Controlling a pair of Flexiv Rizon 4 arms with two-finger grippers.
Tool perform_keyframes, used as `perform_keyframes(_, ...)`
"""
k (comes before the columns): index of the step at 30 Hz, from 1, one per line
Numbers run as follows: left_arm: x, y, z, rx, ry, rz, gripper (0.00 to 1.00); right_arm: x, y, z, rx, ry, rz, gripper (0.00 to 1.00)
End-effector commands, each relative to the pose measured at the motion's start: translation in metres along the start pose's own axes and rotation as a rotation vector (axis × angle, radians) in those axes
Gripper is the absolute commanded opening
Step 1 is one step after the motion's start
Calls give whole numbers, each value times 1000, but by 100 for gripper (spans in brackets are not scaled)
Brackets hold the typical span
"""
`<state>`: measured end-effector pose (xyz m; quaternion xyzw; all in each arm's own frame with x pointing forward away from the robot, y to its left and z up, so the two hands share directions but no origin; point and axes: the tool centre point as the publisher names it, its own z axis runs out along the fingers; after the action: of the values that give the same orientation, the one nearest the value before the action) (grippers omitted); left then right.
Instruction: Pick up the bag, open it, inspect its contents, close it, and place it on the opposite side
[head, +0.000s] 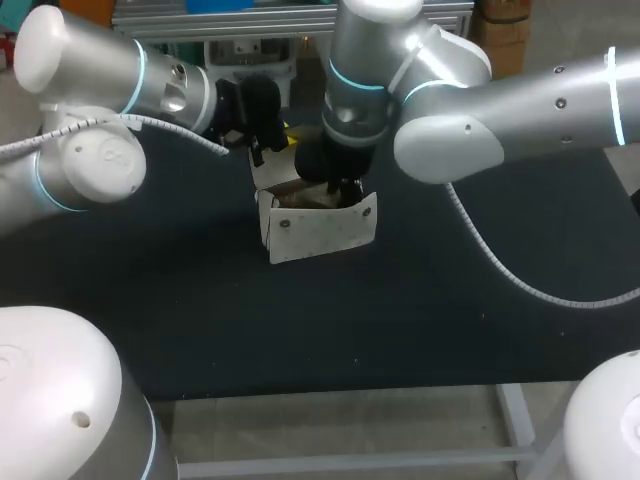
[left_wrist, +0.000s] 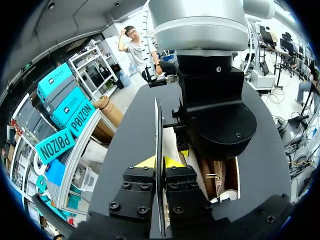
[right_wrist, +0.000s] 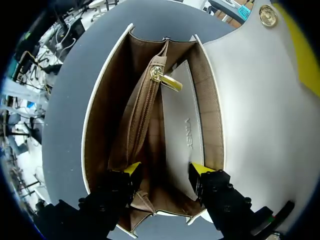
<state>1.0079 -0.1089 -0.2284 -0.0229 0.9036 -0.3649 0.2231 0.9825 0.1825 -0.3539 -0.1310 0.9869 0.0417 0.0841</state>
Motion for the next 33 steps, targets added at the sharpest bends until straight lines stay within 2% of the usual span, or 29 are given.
perform_keyframes(1, -1, 2, 2, 26, 1, 7, 0, 2, 0, 9, 6, 59, 2, 100)
perform_keyframes(33, 0, -2, 3, 28, 4, 29, 0, 1, -3, 7, 10, 55, 9, 100)
